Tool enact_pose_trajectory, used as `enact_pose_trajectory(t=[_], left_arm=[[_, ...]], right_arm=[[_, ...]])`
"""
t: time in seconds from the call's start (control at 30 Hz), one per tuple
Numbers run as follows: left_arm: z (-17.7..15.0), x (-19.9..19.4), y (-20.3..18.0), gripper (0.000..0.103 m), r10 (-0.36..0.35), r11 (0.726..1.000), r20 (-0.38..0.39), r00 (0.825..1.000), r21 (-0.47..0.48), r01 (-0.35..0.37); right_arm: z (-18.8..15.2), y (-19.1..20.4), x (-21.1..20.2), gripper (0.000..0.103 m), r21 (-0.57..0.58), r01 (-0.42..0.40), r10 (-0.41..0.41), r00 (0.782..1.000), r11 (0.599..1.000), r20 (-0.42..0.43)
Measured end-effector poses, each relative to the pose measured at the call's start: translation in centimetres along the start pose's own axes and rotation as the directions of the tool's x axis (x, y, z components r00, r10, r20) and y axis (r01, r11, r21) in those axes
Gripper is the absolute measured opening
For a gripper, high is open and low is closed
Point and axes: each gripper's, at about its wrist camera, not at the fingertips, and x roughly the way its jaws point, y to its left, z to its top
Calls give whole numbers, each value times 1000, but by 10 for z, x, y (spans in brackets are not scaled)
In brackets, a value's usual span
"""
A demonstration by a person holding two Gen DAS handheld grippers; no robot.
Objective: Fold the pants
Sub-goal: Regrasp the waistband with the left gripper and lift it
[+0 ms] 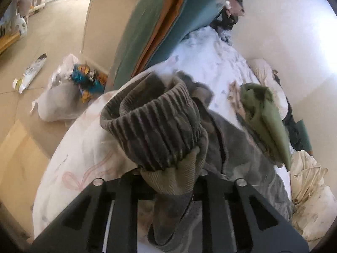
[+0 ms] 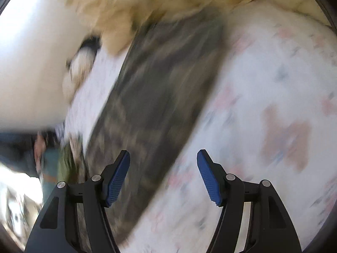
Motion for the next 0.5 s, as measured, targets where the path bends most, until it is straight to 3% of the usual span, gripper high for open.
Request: enact_pose_trajectory(t=[0.17,0.4,0.5], left_arm=[[1,-11,-18,10,66,996,31,997,53,-68],[-3,-12,-28,10,163,977,43,986,133,-167],[-4,-10,-32,10,192,967,39,981,166,-196]], right_arm=[[44,-57,5,76,129,-29,27,999,991,17],[96,-42,44,77,-65,-61,63,998,996,19],[113,-35,62,71,-101,-87,92,995,991,47]])
